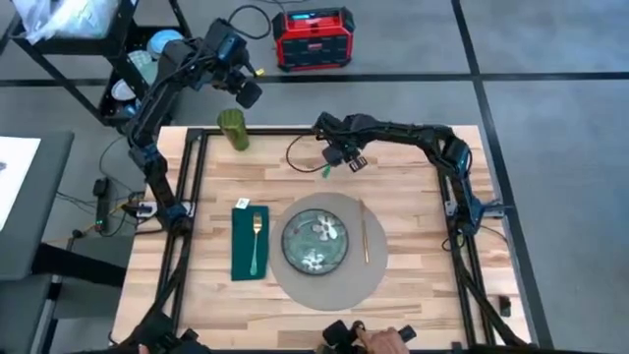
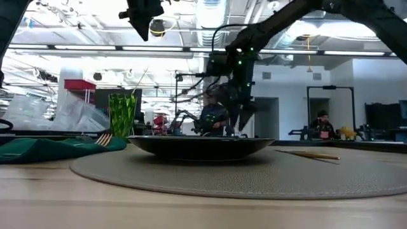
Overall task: Set table place
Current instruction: Put the green spoon on the gray table mat
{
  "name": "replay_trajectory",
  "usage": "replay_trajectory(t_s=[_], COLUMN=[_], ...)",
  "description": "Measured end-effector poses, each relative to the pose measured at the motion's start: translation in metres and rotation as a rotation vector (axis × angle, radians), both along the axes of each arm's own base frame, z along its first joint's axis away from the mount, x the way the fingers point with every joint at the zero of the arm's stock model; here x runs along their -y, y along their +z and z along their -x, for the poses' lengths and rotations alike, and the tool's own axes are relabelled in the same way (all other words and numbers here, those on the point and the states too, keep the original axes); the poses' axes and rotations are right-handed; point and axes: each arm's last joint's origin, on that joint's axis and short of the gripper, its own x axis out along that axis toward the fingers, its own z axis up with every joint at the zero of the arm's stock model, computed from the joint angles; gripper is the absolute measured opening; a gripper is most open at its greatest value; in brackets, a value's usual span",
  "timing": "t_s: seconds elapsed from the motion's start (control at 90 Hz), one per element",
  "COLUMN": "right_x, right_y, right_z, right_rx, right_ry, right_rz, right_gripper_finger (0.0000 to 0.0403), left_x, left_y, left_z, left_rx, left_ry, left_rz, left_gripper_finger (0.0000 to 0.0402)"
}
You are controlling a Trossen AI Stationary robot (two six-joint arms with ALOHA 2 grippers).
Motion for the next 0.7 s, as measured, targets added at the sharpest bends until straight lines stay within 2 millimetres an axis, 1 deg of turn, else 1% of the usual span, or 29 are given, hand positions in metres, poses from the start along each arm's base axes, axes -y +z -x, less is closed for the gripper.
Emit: replay_trajectory(t_s=[0.067,0.122,0.233,0.289,0.378,0.467,0.556,0.7], right_x=[0.004,0.005,0.004,0.005,0.004,0.005,0.005,0.004], right_y=[-0.005,-0.013,-0.021,-0.021,-0.023,-0.023,-0.023,-0.023], right_z=[-0.001,-0.003,-0.004,-0.008,-0.007,-0.008,-0.008,-0.006], right_rx=[0.016,-0.010,-0.040,-0.014,-0.043,-0.030,-0.027,-0.052], right_ry=[0.017,0.040,0.057,0.061,0.080,0.087,0.087,0.098], right_rz=[-0.022,-0.023,-0.014,0.007,-0.005,0.006,0.009,-0.002], right_gripper_finger=[0.0149,0.0149,0.0149,0.0149,0.0149,0.0148,0.0137,0.0103], left_x=[0.000,0.000,0.000,0.000,-0.001,-0.003,-0.004,-0.007], left_y=[0.000,0.000,0.000,0.000,0.000,0.000,0.000,0.000], left_z=[0.000,0.000,0.000,0.001,0.001,0.003,0.005,0.008], left_rx=[-0.001,-0.001,-0.001,0.000,-0.001,-0.001,-0.002,0.001], left_ry=[0.000,0.001,0.001,0.004,0.006,0.012,0.020,0.040], left_rz=[0.002,0.003,0.003,0.001,0.000,0.000,0.002,0.002], left_gripper_finger=[0.0001,0.0001,0.0001,0.0001,0.0001,0.0001,0.0001,0.0001])
